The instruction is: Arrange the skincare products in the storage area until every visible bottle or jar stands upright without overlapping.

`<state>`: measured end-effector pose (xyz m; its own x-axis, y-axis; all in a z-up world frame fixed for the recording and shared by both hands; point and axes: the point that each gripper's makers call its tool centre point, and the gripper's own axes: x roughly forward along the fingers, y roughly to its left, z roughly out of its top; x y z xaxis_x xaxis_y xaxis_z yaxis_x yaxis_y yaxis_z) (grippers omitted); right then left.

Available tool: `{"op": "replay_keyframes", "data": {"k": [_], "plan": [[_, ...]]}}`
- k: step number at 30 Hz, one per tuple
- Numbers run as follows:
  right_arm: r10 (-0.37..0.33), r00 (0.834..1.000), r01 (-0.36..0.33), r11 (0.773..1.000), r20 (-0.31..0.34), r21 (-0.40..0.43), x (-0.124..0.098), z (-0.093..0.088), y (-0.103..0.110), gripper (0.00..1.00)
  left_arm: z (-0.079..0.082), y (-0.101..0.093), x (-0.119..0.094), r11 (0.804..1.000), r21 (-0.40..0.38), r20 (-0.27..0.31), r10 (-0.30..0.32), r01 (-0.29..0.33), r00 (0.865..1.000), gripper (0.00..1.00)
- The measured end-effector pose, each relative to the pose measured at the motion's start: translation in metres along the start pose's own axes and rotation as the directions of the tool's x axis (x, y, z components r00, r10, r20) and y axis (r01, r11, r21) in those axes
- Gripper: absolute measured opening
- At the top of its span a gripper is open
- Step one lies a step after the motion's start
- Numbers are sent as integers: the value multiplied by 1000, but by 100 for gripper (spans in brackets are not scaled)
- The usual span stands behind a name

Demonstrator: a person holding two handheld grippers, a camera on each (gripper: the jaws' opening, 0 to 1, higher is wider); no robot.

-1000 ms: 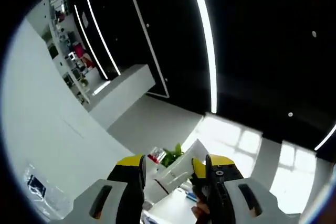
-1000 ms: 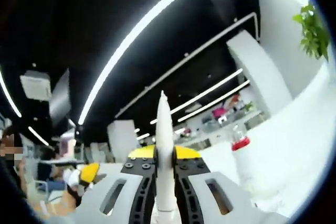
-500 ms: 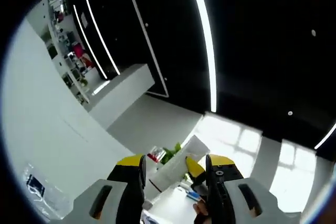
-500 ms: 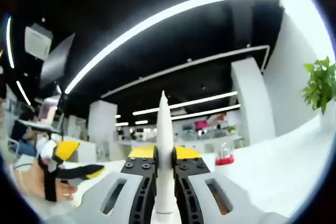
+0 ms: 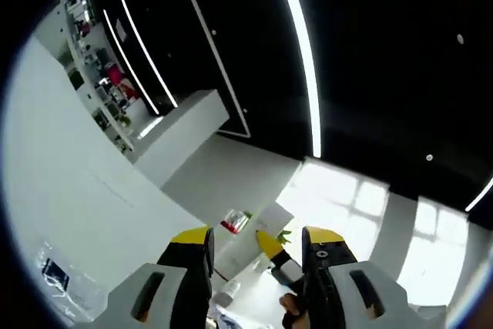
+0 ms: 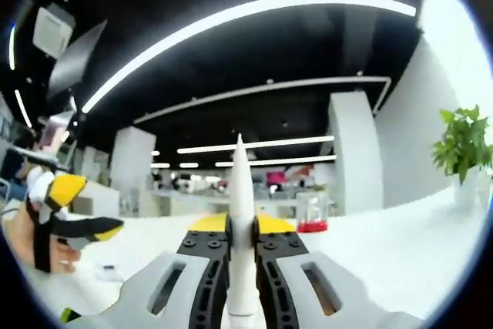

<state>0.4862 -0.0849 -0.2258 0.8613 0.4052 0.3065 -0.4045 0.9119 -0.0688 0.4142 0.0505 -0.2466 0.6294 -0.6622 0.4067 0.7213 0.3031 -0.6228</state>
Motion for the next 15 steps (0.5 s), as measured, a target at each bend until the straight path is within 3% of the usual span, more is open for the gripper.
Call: {"op": "replay_keyframes", "data": {"k": [6,10,11,15], "plan": [[-13,1000,12,1000,-28,-18,-1,-8,-4,9,-4,-4,-1,1000,-1,-2,-3,3,1000,46],[-16,996,12,999,-89,-42,0,-21,-4,9,-2,-2,0,1000,-3,-1,-3,3,1000,46],[-19,998,17,999,-57,-41,1,-17,-5,9,-2,-2,0,1000,-4,0,-6,6,1000,46],[-51,997,49,999,-59,-19,3,-20,-12,10,-2,-5,-1,1000,-10,5,-9,9,1000,46]]}}
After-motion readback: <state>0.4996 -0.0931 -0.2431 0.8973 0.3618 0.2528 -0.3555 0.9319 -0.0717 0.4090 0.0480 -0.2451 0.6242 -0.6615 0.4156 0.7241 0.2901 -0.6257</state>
